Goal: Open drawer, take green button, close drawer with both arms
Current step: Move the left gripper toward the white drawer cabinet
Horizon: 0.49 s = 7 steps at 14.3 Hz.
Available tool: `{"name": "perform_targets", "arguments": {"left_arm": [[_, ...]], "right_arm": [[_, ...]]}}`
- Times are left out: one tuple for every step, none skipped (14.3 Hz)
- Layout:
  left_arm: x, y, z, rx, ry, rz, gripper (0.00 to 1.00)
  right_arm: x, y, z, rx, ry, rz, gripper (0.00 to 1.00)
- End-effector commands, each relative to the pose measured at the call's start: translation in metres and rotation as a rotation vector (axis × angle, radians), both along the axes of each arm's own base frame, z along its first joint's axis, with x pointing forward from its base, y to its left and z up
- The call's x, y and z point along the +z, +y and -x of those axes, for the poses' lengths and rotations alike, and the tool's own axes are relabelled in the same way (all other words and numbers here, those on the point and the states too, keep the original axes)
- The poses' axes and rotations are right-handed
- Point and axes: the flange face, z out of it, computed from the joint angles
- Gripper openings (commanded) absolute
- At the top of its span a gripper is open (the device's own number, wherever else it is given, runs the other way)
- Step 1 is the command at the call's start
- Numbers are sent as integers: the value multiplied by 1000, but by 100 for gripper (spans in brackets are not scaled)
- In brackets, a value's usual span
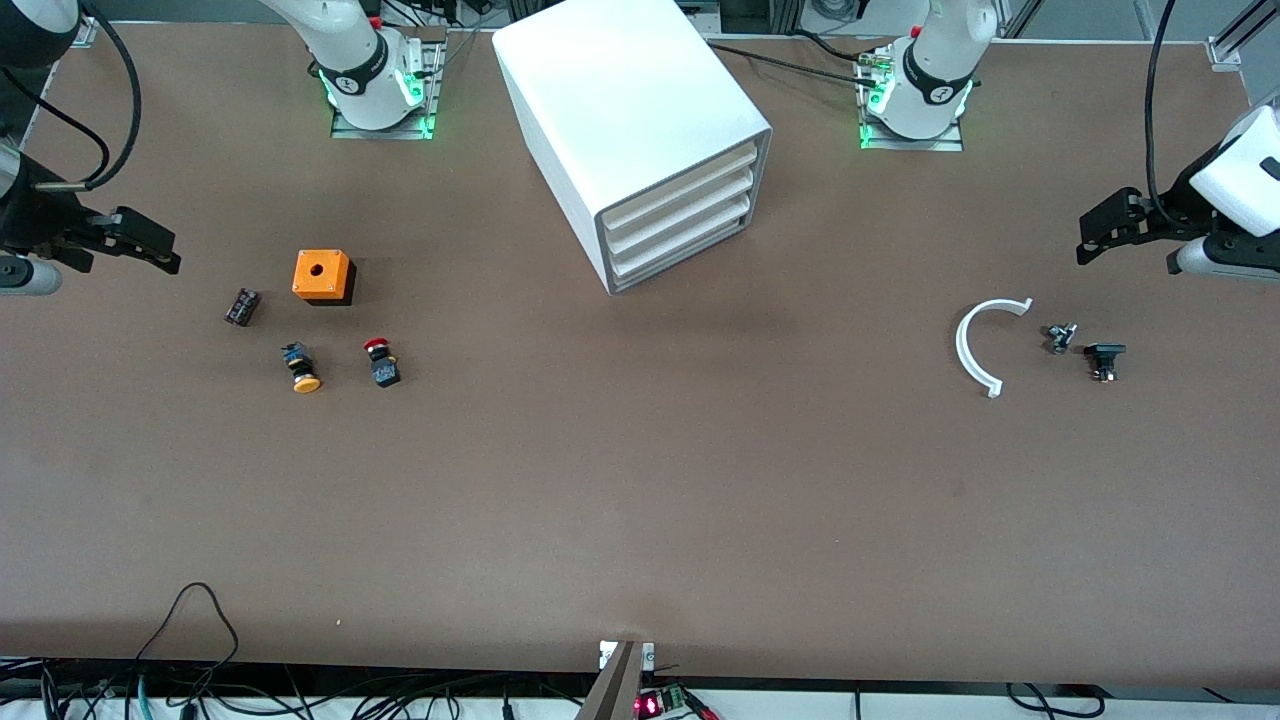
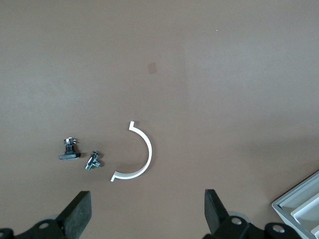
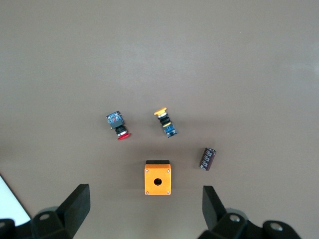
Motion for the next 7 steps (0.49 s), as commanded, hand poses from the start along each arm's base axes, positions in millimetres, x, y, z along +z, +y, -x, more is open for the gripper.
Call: {"name": "perform_targets", "arguments": {"left_arm": [[9, 0, 5, -27, -6, 13, 100], [10, 0, 2, -17, -6, 15, 100], [16, 0, 1, -18, -18, 14, 100], [16, -1, 1, -17, -17, 14, 100], [15, -1, 1, -19, -17, 15, 100], [13, 0, -2, -22, -14, 16, 100], [13, 0, -2, -22, -12, 17, 100]], "right_arm": [[10, 0, 12, -3, -9, -16, 100], [11, -1, 13, -6, -11, -16, 100], [12, -2, 13, -7, -11, -16, 100], [12, -2, 13, -7, -12, -15, 100], [12, -3, 13, -7, -12, -15, 100], [12, -4, 13, -7, -10, -12, 100], [13, -3, 13, -6, -10, -10, 100]]}}
